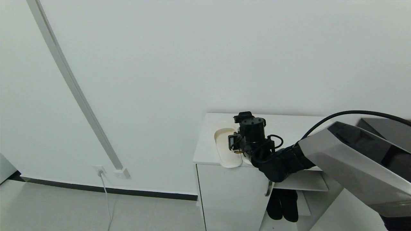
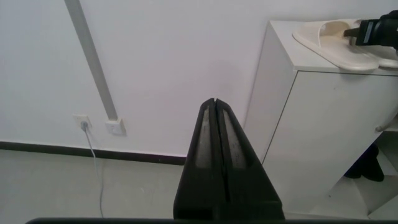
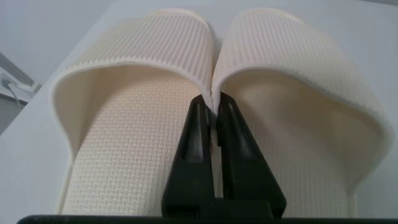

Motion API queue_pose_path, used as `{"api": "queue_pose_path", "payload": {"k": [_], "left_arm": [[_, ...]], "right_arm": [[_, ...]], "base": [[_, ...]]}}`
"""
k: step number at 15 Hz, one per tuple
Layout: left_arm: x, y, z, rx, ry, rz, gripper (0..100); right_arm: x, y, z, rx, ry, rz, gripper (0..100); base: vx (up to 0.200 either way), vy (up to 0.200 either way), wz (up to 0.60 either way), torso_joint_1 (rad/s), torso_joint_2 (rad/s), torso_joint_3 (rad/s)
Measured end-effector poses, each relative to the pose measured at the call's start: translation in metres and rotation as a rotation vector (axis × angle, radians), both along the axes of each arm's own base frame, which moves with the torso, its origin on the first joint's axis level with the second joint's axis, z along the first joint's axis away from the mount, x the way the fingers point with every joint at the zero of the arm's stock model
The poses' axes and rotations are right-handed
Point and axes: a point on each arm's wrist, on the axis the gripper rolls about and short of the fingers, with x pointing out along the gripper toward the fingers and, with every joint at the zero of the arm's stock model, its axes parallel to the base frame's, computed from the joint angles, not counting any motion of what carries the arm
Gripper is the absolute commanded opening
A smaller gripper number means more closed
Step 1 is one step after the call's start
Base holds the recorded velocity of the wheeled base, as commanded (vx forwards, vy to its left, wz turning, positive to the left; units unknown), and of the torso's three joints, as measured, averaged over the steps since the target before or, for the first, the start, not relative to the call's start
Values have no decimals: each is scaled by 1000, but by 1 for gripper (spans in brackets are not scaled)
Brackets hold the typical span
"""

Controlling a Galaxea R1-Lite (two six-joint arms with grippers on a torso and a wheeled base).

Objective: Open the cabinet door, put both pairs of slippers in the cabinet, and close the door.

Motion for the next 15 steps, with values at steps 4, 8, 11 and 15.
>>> {"api": "queue_pose_path", "payload": {"k": [4, 8, 11, 15], "left_arm": [[0, 0, 0, 0, 0, 0, 0], [0, 0, 0, 0, 0, 0, 0], [0, 0, 0, 0, 0, 0, 0], [0, 0, 0, 0, -1, 0, 0]], "right_arm": [[0, 1, 0, 3, -3, 1, 0], [-5, -4, 9, 7, -4, 7, 0], [-23, -15, 26, 16, 10, 73, 0], [-56, -39, 48, 36, 1, 109, 0]], "base": [[0, 0, 0, 0, 0, 0], [0, 0, 0, 0, 0, 0], [0, 0, 0, 0, 0, 0], [0, 0, 0, 0, 0, 0]]}}
